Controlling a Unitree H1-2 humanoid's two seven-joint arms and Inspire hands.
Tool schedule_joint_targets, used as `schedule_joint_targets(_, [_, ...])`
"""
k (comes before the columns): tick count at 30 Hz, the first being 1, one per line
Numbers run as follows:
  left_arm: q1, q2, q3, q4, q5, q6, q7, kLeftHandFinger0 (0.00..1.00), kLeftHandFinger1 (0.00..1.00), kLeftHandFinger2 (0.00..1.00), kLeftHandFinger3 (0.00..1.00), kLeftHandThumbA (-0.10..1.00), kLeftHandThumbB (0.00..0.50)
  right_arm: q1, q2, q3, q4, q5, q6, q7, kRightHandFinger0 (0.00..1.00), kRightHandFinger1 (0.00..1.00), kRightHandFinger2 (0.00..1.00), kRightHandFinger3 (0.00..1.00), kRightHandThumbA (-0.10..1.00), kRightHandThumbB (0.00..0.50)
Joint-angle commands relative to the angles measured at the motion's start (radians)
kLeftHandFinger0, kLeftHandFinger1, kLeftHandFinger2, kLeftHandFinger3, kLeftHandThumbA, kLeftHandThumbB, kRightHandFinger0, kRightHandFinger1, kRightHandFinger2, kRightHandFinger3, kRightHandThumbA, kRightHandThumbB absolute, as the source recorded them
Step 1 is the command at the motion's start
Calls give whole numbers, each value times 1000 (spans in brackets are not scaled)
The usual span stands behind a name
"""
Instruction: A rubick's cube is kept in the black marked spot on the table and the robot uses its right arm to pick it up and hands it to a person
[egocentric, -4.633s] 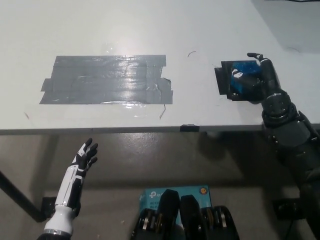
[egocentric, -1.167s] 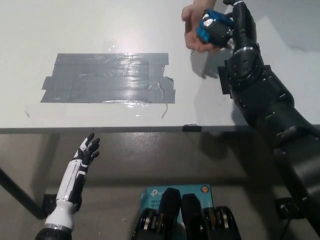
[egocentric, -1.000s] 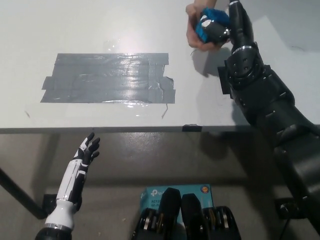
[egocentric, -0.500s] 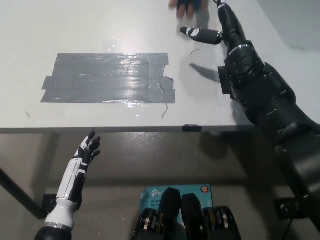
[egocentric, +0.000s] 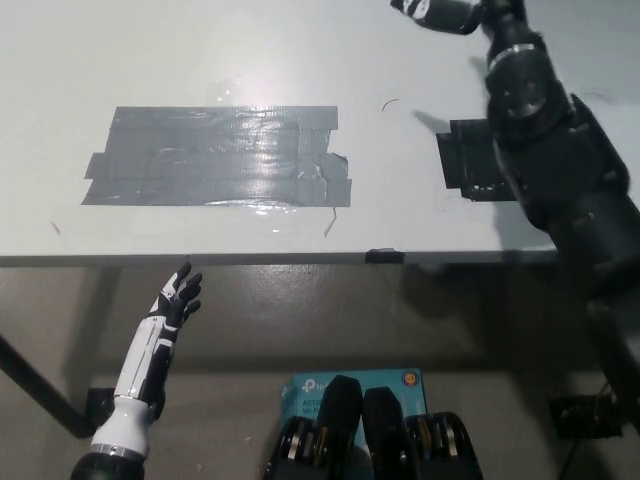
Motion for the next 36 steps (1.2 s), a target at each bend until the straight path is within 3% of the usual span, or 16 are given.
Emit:
schedule_joint_targets(1, [-36, 19, 1, -17, -2, -20, -9, 1000, 1000, 1000, 1000, 979, 182, 195, -136, -88, -758, 36, 73, 105, 1000, 1000, 1000, 1000, 924, 431])
schedule_joint_targets(2, [-42, 19, 2, -11, 1, -24, -6, 1000, 1000, 1000, 1000, 986, 179, 253, -145, -88, -889, 18, 90, 116, 1000, 1000, 1000, 1000, 990, 433])
schedule_joint_targets(4, [-47, 20, 2, -5, 8, -27, -3, 1000, 1000, 1000, 1000, 988, 179, 346, -158, -90, -1082, -22, 112, 128, 1000, 1000, 1000, 1000, 1000, 436])
schedule_joint_targets(8, [-72, 17, 0, 13, 3, -21, -7, 1000, 1000, 1000, 1000, 982, 177, 505, -170, -105, -1308, -31, 38, 135, 1000, 1000, 1000, 1000, 1000, 433])
schedule_joint_targets(9, [-76, 17, 0, 17, 1, -19, -8, 1000, 1000, 1000, 1000, 969, 185, 542, -172, -109, -1347, -25, 25, 136, 1000, 1000, 1000, 1000, 983, 407])
schedule_joint_targets(16, [-99, 16, -1, 47, 5, -17, -7, 1000, 1000, 1000, 1000, 946, 187, 777, -159, -113, -1557, -59, -27, 136, 1000, 1000, 1000, 1000, 906, 394])
schedule_joint_targets(18, [-98, 16, 0, 47, 5, -16, -7, 1000, 1000, 1000, 1000, 934, 175, 811, -151, -101, -1577, -67, -36, 138, 1000, 1000, 1000, 1000, 903, 400])
schedule_joint_targets(24, [-73, 11, -2, 48, 6, -23, -5, 1000, 1000, 1000, 1000, 925, 172, 930, -100, -66, -1508, -99, -114, 98, 1000, 1000, 1000, 1000, 931, 352])
schedule_joint_targets(34, [-37, 15, -5, 41, 13, -23, -7, 1000, 1000, 1000, 1000, 931, 176, 1051, -67, -7, -1255, -141, -178, 64, 1000, 1000, 1000, 1000, 968, 367])
schedule_joint_targets(36, [-27, 11, -7, 44, 8, -28, -10, 1000, 1000, 1000, 1000, 930, 177, 1059, -63, -9, -1215, -144, -179, 61, 1000, 1000, 1000, 1000, 958, 345])
